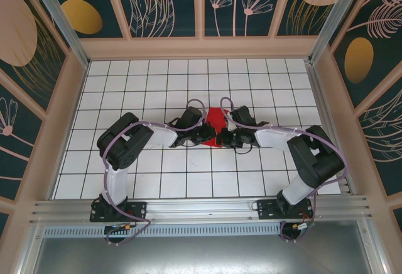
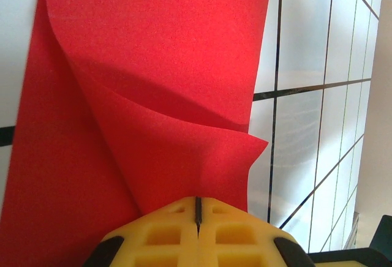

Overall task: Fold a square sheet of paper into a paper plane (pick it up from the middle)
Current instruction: Fold the triangle a second time at the center of the table.

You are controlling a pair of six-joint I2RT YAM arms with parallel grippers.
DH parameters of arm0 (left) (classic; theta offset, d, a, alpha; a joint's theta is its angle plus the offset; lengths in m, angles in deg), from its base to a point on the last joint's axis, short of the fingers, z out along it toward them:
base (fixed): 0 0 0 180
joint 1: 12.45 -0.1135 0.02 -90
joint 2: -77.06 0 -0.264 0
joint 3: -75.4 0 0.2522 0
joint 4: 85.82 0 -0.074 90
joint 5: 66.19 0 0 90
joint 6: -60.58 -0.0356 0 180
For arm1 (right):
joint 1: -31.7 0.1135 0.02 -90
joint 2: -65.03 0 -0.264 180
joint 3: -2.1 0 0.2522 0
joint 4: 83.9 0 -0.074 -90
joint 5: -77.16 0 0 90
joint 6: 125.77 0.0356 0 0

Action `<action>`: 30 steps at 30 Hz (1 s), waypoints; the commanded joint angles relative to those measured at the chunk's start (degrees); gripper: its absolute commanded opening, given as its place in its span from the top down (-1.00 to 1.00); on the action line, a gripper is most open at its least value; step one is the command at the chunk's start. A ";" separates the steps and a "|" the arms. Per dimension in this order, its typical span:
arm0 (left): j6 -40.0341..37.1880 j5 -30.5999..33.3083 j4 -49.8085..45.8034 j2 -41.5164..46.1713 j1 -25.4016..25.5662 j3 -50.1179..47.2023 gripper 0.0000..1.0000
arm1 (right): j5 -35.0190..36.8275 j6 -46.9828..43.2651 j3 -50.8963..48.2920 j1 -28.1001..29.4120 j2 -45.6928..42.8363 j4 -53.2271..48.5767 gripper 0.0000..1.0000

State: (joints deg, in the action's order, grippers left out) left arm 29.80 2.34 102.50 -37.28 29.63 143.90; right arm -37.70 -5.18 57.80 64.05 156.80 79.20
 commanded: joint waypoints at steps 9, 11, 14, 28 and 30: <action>0.57 5.12 -8.33 -1.83 0.10 -2.43 1.00 | 3.75 -1.58 0.34 0.54 1.95 -3.18 0.98; 0.64 5.24 -8.31 -1.85 0.10 -2.42 1.00 | 3.85 -1.67 0.34 0.51 2.10 -3.27 0.98; 0.76 5.30 -8.32 -1.89 0.06 -2.27 1.00 | 4.02 -1.85 0.34 0.60 2.35 -3.51 0.98; 1.04 6.05 -8.87 -2.06 0.08 -2.52 1.00 | 7.54 -2.46 0.16 1.01 2.53 -7.03 0.98; 0.98 6.22 -9.13 -2.06 0.10 -2.53 1.00 | 7.49 -2.51 -0.35 1.09 1.56 -7.70 0.98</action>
State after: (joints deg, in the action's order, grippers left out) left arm 30.85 3.45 102.44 -37.18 29.89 143.86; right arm -33.57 -6.76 57.97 64.80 158.68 77.36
